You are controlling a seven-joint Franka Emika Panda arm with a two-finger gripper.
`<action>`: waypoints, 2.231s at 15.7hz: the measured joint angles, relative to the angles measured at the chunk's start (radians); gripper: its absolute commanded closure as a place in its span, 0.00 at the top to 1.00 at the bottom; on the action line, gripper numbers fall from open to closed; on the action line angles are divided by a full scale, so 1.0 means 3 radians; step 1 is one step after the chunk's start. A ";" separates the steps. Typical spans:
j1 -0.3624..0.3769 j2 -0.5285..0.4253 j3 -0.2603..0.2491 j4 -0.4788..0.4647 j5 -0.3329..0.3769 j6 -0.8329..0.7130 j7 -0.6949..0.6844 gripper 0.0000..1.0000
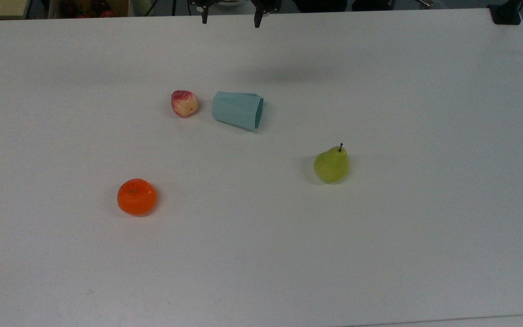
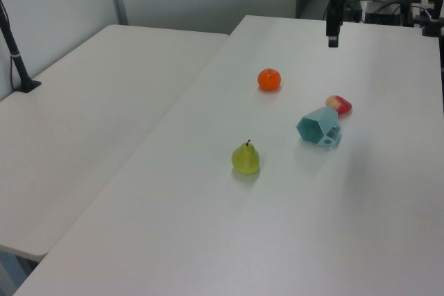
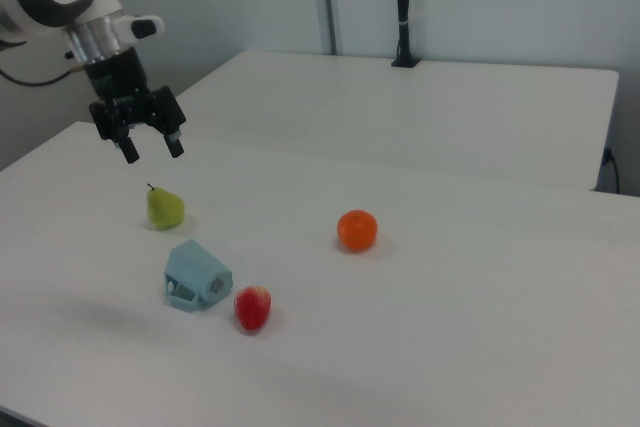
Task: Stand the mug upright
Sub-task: 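Move the gripper down toward the tipped-over light-blue mug, then close the gripper on the base of the light-blue mug, then lift and rotate the mug so its opening faces up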
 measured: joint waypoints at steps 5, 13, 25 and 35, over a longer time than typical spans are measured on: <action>0.0442 0.0275 0.0041 -0.0067 -0.0621 -0.0039 0.0544 1.00; 0.0718 0.1065 0.0131 -0.0091 -0.1309 -0.0098 0.1365 1.00; 0.0607 0.1627 0.0096 -0.0044 -0.1684 -0.0103 0.2104 0.13; 0.0510 0.1406 0.0095 0.0020 -0.1699 -0.0362 0.1628 0.00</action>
